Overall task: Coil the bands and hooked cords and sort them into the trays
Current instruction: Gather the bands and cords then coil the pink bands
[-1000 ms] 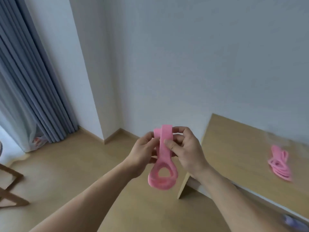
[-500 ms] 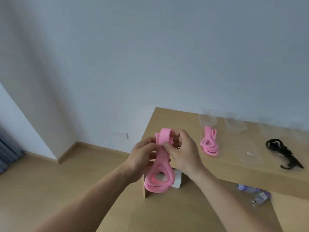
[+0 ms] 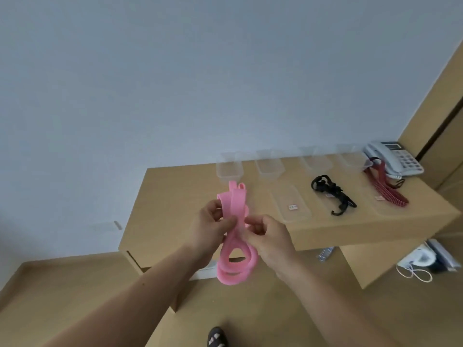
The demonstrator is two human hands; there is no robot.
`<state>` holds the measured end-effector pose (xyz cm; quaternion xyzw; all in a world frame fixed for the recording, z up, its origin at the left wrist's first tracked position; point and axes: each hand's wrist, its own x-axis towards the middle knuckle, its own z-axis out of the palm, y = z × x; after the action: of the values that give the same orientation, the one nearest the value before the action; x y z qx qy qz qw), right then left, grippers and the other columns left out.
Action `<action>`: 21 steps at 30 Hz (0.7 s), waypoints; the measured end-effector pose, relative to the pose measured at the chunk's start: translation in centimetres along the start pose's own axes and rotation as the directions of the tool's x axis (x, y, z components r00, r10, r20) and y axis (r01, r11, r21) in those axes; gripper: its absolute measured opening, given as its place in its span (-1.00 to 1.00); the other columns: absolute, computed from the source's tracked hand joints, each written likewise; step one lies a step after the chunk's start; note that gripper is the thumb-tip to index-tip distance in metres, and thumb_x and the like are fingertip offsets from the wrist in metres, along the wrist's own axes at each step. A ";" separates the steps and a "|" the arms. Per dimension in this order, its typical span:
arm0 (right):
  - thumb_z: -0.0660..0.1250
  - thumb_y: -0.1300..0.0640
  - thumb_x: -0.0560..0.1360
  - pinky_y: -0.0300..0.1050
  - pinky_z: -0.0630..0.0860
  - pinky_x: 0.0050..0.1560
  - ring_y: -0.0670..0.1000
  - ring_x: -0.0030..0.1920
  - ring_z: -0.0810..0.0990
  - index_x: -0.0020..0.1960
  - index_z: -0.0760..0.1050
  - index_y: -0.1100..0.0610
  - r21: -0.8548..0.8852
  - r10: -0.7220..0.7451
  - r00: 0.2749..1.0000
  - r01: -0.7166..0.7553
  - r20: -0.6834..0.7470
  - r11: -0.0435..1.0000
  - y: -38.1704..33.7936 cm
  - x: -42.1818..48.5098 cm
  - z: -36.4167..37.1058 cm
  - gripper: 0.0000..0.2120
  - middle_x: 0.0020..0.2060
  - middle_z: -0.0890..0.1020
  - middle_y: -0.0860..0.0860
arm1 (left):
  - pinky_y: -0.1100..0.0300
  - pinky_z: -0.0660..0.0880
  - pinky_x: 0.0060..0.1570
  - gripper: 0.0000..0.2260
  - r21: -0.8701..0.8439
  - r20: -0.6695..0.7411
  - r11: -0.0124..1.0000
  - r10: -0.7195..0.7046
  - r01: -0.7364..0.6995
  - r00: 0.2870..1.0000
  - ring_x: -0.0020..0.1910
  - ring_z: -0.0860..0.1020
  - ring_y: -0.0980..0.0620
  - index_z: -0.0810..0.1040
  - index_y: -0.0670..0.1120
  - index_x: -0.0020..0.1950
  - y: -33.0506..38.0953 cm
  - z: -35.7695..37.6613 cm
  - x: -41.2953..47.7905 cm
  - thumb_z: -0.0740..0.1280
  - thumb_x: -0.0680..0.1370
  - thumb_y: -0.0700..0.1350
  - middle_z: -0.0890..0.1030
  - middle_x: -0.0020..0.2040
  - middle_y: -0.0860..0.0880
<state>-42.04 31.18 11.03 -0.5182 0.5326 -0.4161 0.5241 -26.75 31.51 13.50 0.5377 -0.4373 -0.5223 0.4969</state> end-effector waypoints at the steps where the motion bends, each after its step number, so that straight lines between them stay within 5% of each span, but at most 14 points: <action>1: 0.55 0.04 0.39 -0.25 0.56 -0.27 -0.16 -0.32 0.62 -0.02 0.58 0.00 -0.031 0.020 1.000 -0.020 -0.006 0.999 0.3 0.8 -0.6 -0.78 -0.33 0.61 -0.13 | 0.18 0.55 -0.32 -0.76 0.003 0.010 1.000 -0.010 0.010 1.000 -0.19 0.66 -0.02 0.58 -0.12 0.11 -0.2 0.8 1.1 0.33 0.53 -0.39 0.71 -0.06 -0.14; 12: 0.54 0.17 0.33 -0.18 0.53 -0.26 -0.07 -0.30 0.59 -0.12 0.57 0.18 -0.041 0.204 0.963 -0.215 -0.178 0.976 1.8 11.8 -5.2 -0.80 -0.26 0.65 -0.01 | 0.09 0.58 -0.24 -0.82 -0.125 0.223 0.971 -0.171 0.202 0.960 -0.21 0.62 -0.02 0.58 -0.13 0.10 -3.6 5.1 14.7 0.29 0.56 -0.30 0.64 -0.12 -0.11; 16: 0.52 0.26 0.36 -0.23 0.53 -0.24 -0.07 -0.25 0.59 -0.10 0.55 0.17 -0.032 0.165 0.952 -0.179 -0.257 0.983 2.8 15.1 -4.9 -0.82 -0.21 0.65 0.02 | 0.12 0.59 -0.27 -0.83 -0.161 0.197 0.954 -0.219 0.252 0.955 -0.24 0.66 0.00 0.59 -0.12 0.07 -4.8 5.4 18.2 0.24 0.59 -0.30 0.68 -0.17 -0.08; 19: 0.47 0.31 0.39 -0.36 0.51 -0.24 -0.10 -0.23 0.60 -0.08 0.55 0.15 0.031 0.150 0.933 -0.149 -0.326 0.988 3.3 17.2 -5.2 -0.83 -0.18 0.65 0.00 | 0.06 0.61 -0.26 -0.76 -0.137 0.088 0.958 -0.240 0.250 0.967 -0.15 0.67 -0.07 0.60 -0.09 0.07 -5.7 5.3 20.6 0.20 0.59 -0.33 0.72 -0.03 -0.03; 21: 0.44 0.31 0.44 -0.27 0.58 -0.21 -0.04 -0.22 0.62 -0.03 0.53 0.17 0.116 0.190 0.927 -0.161 -0.323 0.980 3.5 18.2 -6.0 -0.85 -0.11 0.64 0.07 | 0.00 0.62 -0.20 -0.72 -0.062 0.003 0.970 -0.235 0.235 0.972 -0.16 0.64 -0.07 0.59 -0.06 0.05 -6.4 4.8 21.8 0.17 0.58 -0.35 0.71 0.02 -0.01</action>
<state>-46.81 12.99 5.85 -0.3673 0.6388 -0.4720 0.4840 -30.31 10.36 4.60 0.5710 -0.3531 -0.5898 0.4489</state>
